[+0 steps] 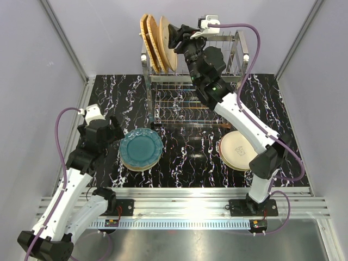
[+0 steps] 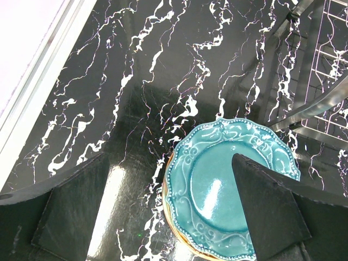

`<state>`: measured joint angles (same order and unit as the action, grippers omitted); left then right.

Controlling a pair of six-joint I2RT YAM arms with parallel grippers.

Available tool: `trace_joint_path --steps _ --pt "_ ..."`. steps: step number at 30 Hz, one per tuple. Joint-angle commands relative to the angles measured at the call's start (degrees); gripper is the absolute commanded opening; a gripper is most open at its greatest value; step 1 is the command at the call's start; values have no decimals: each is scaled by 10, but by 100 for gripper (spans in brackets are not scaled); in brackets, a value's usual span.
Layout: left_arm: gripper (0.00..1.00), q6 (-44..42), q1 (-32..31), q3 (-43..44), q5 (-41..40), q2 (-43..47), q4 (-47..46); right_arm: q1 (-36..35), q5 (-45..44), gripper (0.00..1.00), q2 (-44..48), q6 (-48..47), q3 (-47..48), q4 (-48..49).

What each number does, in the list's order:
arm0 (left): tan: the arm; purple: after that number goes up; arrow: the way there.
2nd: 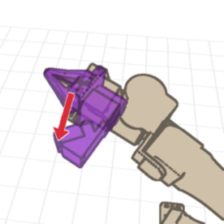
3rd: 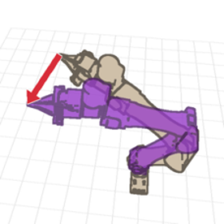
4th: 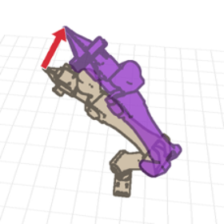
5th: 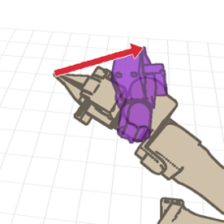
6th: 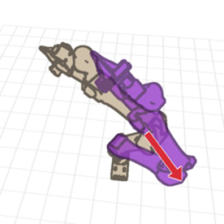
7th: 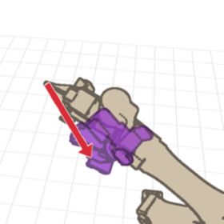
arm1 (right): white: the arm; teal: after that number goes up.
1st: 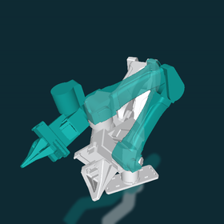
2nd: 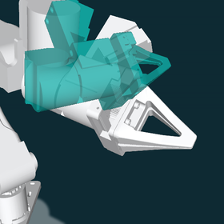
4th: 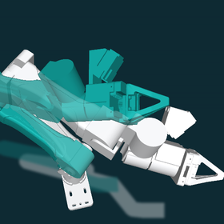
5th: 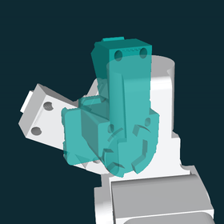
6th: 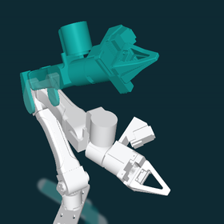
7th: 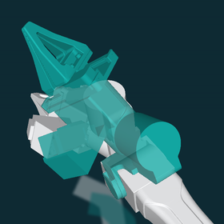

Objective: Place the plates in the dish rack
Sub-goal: Insert the plate into the dish rack

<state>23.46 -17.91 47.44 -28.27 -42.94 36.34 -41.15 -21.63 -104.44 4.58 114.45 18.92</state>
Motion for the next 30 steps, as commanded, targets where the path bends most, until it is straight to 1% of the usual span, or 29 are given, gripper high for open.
trace_joint_path --steps 1,5,6,8,9,10,11,13,17,19,20,22,23,25,26,28,30 --pt "99 -9 -1 10 1 0 -24 5 1 56 46 -1 -20 30" --pt "99 -11 1 9 0 -1 -23 5 4 56 85 -5 -63 27" --pt "96 -14 1 10 4 0 -26 5 5 56 106 -8 -95 31" --pt "94 -16 2 7 8 1 -29 5 7 56 149 -11 -132 38" --pt "91 -17 2 6 9 2 -30 5 11 56 161 -14 -170 43" --pt "91 -18 2 5 10 2 -31 5 14 56 176 -16 -187 41" --pt "91 -18 4 5 11 2 -33 5 17 56 203 -19 -203 38" --pt "99 -16 6 5 9 0 -31 5 40 56 233 -23 -245 10" --pt "99 -10 7 7 3 -16 -25 5 92 55 323 -33 -321 -56" --pt "99 1 9 9 6 -22 -21 5 130 50 352 -30 -360 -84" --pt "99 6 13 10 14 -29 -21 5 144 49 381 -28 -376 -97" --pt "99 24 17 10 26 -40 -15 4 178 41 411 -15 -426 -120" --pt "99 32 19 10 36 -55 -13 5 190 39 439 -12 -443 -127" --pt "99 46 26 19 46 -73 -7 4 214 36 468 4 -493 -142" --pt "99 50 38 26 57 -99 10 4 229 33 494 8 -510 -146" --pt "99 65 59 52 71 -134 27 3 257 29 516 16 -553 -163" --pt "99 75 71 61 124 -149 33 3 276 28 541 23 -592 -185"
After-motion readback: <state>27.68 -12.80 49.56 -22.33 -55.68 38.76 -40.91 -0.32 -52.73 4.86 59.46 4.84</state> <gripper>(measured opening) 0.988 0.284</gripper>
